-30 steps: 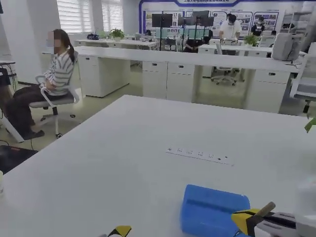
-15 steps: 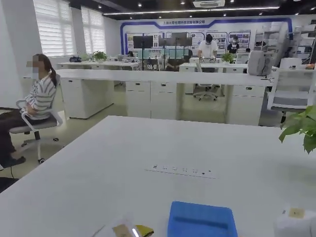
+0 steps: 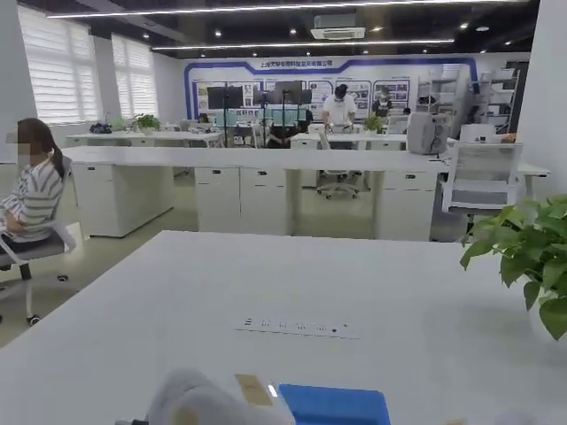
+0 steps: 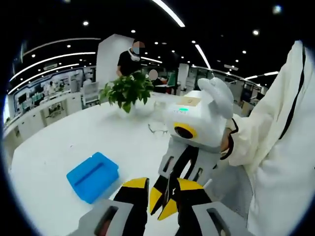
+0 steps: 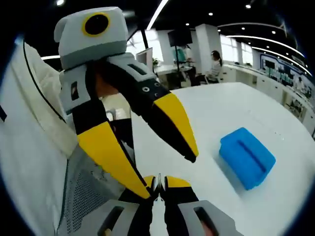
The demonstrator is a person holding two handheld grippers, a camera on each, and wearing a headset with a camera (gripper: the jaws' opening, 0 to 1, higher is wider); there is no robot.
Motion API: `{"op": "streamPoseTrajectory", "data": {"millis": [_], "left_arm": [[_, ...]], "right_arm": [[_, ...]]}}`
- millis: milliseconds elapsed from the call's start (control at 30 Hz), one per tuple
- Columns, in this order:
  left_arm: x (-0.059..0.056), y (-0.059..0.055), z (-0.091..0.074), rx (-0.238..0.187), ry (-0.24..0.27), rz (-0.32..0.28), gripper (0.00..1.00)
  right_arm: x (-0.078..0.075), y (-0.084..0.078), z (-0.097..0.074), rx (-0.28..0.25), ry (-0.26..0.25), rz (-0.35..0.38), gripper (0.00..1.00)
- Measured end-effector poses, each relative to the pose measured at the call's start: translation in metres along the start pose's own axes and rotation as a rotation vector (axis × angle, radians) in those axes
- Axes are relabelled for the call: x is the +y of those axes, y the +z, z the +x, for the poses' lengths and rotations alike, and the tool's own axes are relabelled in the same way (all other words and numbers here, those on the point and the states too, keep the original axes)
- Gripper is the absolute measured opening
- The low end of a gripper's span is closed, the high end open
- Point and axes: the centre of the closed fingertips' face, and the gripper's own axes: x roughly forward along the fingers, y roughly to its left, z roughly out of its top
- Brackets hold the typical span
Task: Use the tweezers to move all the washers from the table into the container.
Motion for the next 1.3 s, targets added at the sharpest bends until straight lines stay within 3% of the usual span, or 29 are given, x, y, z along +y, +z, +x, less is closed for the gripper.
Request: {"op": "streamPoseTrajectory", "data": {"millis": [200, 367, 433, 533, 733, 900, 1100, 1167, 1300], "left_arm": [[-0.012, -0.004, -0.002, 0.012, -0.134, -0.02, 0.1], [-0.014, -0.004, -0.004, 0.021, -0.167, -0.001, 0.07], [-0.019, -0.004, -0.005, 0.027, -0.202, -0.002, 0.07], [-0.021, -0.004, -0.007, 0.03, -0.225, 0.018, 0.0], [-0.023, -0.001, -0.007, 0.019, -0.217, 0.051, 0.0], [-0.014, 0.004, -0.01, 0.015, -0.192, 0.065, 0.0], [-0.011, 0.008, -0.014, 0.01, -0.188, 0.077, 0.0], [-0.01, 0.016, -0.017, -0.02, -0.19, 0.078, 0.0], [-0.008, 0.025, -0.021, -0.03, -0.19, 0.091, 0.0]], "right_arm": [[0.011, 0.003, 0.001, 0.001, 0.046, -0.003, 0.03], [0.018, 0.004, 0.001, 0.0, 0.08, -0.001, 0.03], [0.02, 0.004, 0.0, -0.002, 0.093, 0.0, 0.03], [0.021, 0.003, -0.001, -0.001, 0.112, 0.002, 0.03], [0.024, 0.007, -0.002, -0.033, 0.123, 0.014, 0.05], [0.015, 0.007, -0.002, -0.056, 0.081, -0.007, 0.06], [0.01, 0.011, -0.007, -0.099, 0.087, 0.028, 0.09], [0.011, 0.006, -0.005, -0.076, 0.088, 0.024, 0.11], [0.009, -0.006, -0.001, -0.044, 0.077, 0.021, 0.1]]}}
